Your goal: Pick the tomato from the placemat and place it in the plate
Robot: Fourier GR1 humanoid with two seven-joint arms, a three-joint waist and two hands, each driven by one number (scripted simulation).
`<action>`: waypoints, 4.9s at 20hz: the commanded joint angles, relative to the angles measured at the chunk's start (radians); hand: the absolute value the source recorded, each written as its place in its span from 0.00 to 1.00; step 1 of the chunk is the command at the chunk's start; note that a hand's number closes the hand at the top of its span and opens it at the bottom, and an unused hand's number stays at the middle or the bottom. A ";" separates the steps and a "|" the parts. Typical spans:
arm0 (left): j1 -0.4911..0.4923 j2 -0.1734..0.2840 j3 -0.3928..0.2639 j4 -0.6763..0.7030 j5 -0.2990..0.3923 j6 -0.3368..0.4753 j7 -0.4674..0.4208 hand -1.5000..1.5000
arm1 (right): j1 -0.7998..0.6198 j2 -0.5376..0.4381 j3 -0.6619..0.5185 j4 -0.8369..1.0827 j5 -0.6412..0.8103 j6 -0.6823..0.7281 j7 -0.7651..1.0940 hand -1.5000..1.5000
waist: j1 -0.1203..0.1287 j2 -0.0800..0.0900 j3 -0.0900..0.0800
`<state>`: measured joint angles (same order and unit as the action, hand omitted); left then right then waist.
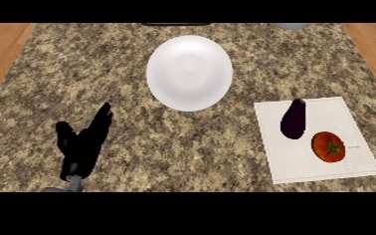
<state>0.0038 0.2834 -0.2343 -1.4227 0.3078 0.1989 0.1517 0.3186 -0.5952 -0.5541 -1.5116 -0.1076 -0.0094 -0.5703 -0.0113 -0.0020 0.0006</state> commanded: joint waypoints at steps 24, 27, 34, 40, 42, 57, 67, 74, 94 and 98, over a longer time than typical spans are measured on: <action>0.050 -0.008 0.085 0.020 -0.019 -0.132 -0.034 0.50 | 0.001 0.176 0.415 -0.343 0.668 0.000 0.660 0.00 | 0.014 0.002 -0.001; 0.010 -0.079 0.061 -0.011 -0.079 -0.051 0.042 0.50 | -0.010 0.236 0.436 -0.310 0.720 0.000 0.639 0.00 | 0.011 0.002 0.000; 0.031 -0.074 0.069 -0.079 -0.098 -0.085 0.096 0.50 | -0.070 0.304 0.481 -0.278 0.895 -0.043 0.711 0.00 | 0.014 0.002 0.000; 0.004 -0.160 0.063 0.063 -0.152 -0.071 -0.005 0.50 | -0.150 0.303 0.417 -0.080 0.930 -0.088 0.651 0.00 | 0.011 0.003 0.000; 0.106 -0.104 0.062 -0.122 -0.147 -0.093 0.073 0.50 | -0.115 0.349 0.462 -0.178 0.977 -0.075 0.725 0.00 | 0.014 0.001 0.000; -0.009 -0.160 0.148 0.020 -0.173 -0.136 0.072 0.50 | -0.242 0.292 0.450 0.014 1.075 -0.015 0.635 1.00 | 0.011 0.002 -0.001; -0.005 -0.164 0.112 -0.036 -0.186 -0.161 0.095 0.50 | -0.314 0.585 0.789 -0.031 1.279 -0.018 0.902 1.00 | 0.096 0.013 -0.006; -0.029 -0.177 0.073 -0.015 -0.195 -0.186 0.099 0.50 | -0.511 0.593 0.999 -0.057 1.280 -0.128 1.130 1.00 | 0.180 0.013 -0.003; -0.071 -0.197 0.081 0.023 -0.209 -0.162 0.088 0.50 | -0.930 0.595 1.167 0.091 1.489 -0.711 1.864 1.00 | 0.144 0.015 -0.001; -0.056 -0.189 0.090 0.029 -0.205 -0.165 0.095 0.50 | -0.989 0.595 1.117 0.208 1.549 -0.733 1.908 1.00 | 0.122 0.018 -0.001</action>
<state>-0.0620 0.0891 -0.1545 -1.4067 0.0979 0.0362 0.2454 -0.6154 -0.0095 0.5719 -1.3866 1.3912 -0.6063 1.1081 0.1257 0.0127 0.0004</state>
